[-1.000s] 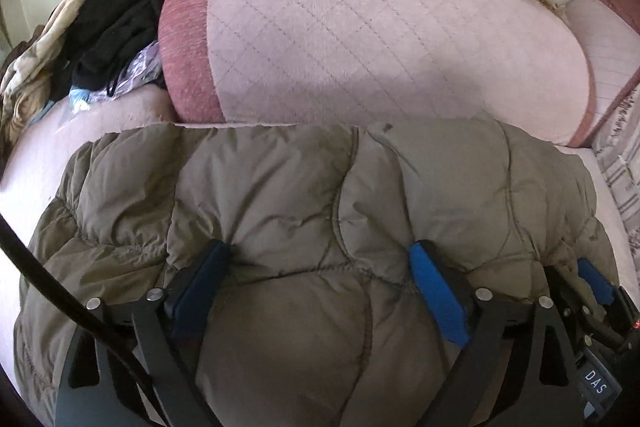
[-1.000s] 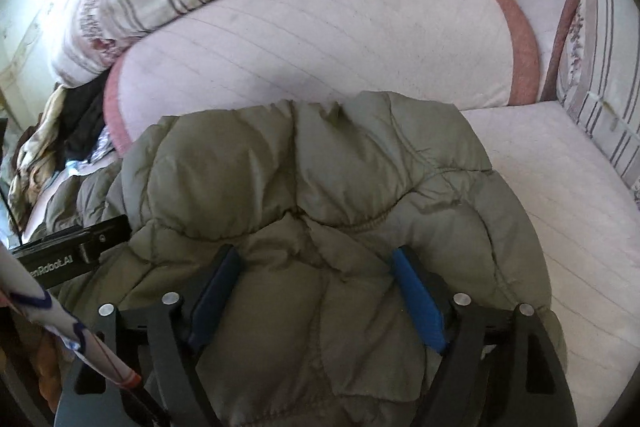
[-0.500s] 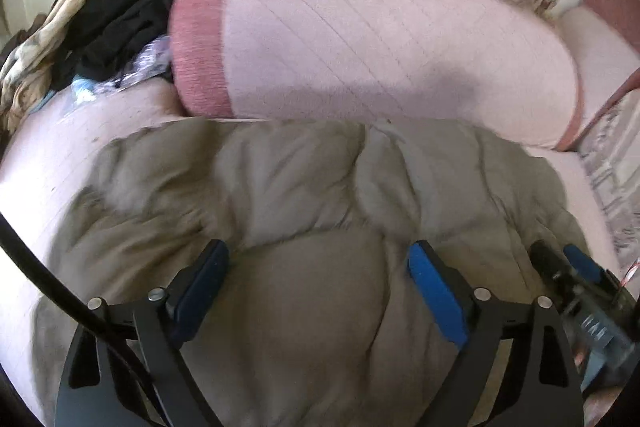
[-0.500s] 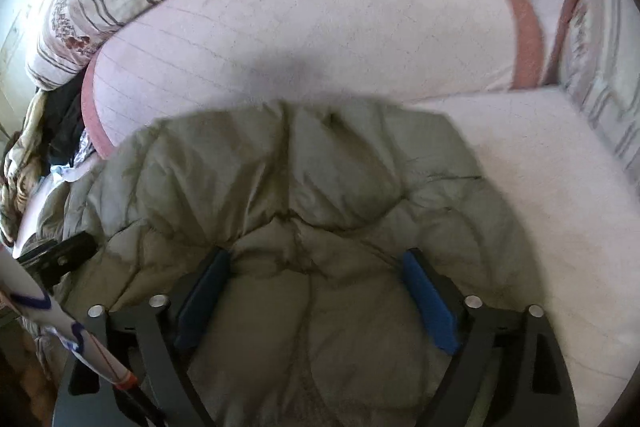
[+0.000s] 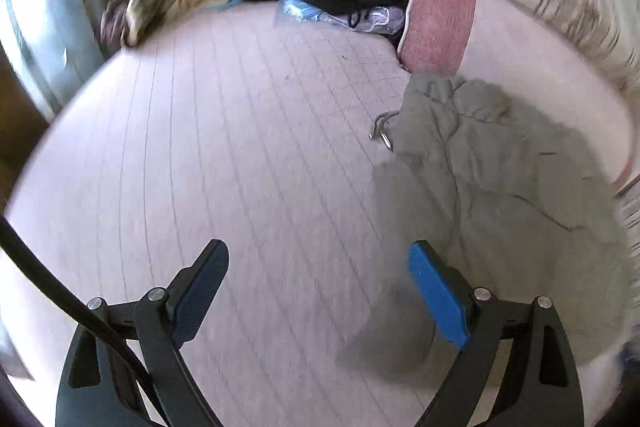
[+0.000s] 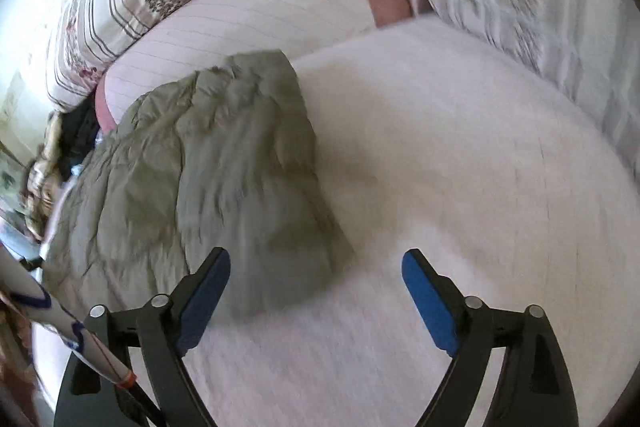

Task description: Fold large clothes

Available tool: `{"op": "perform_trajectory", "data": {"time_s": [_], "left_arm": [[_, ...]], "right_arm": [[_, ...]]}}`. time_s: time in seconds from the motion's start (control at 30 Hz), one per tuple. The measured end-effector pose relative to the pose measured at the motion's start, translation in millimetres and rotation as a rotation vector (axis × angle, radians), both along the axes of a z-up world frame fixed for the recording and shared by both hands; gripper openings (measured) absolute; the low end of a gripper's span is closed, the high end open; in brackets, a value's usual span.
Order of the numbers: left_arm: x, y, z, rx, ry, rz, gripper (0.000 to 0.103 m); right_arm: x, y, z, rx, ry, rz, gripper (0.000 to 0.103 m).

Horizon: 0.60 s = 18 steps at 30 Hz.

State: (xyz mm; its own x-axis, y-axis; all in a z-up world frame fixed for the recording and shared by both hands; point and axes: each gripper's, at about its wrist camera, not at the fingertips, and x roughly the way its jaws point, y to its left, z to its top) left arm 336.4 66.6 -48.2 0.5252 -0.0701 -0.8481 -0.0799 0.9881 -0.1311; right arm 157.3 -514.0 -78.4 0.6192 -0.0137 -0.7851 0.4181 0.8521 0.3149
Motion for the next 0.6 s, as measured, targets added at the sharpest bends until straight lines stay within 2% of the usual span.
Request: {"op": "perform_trajectory", "data": {"time_s": [0.13,0.3,0.33,0.43,0.5,0.6], "left_arm": [[-38.8,25.4,-18.4,-0.294,0.026,-0.033,0.092],[-64.7,34.3,-66.5,-0.686,0.049,-0.016,0.092],[-67.2,31.5,-73.3,-0.737,0.046,-0.015,0.092],[-60.5,19.0,-89.0,-0.856,0.018,-0.061,0.092],[-52.7,9.8,-87.7,-0.872,-0.015,-0.095,0.093],[-33.0,-1.1,-79.6,-0.871,-0.047,-0.12,0.099]], "right_arm": [[-27.6,5.4,-16.8,0.206,-0.072,0.004,0.099],[-19.6,19.5,-46.1,0.411,-0.107,-0.036,0.099],[-14.9,22.3,-51.1,0.448,-0.122,-0.054,0.099],[-3.2,25.3,-65.6,0.57,-0.18,-0.119,0.099],[6.5,22.9,-75.4,0.64,-0.229,-0.181,0.099],[20.3,21.3,-77.4,0.639,-0.268,-0.221,0.101]]}}
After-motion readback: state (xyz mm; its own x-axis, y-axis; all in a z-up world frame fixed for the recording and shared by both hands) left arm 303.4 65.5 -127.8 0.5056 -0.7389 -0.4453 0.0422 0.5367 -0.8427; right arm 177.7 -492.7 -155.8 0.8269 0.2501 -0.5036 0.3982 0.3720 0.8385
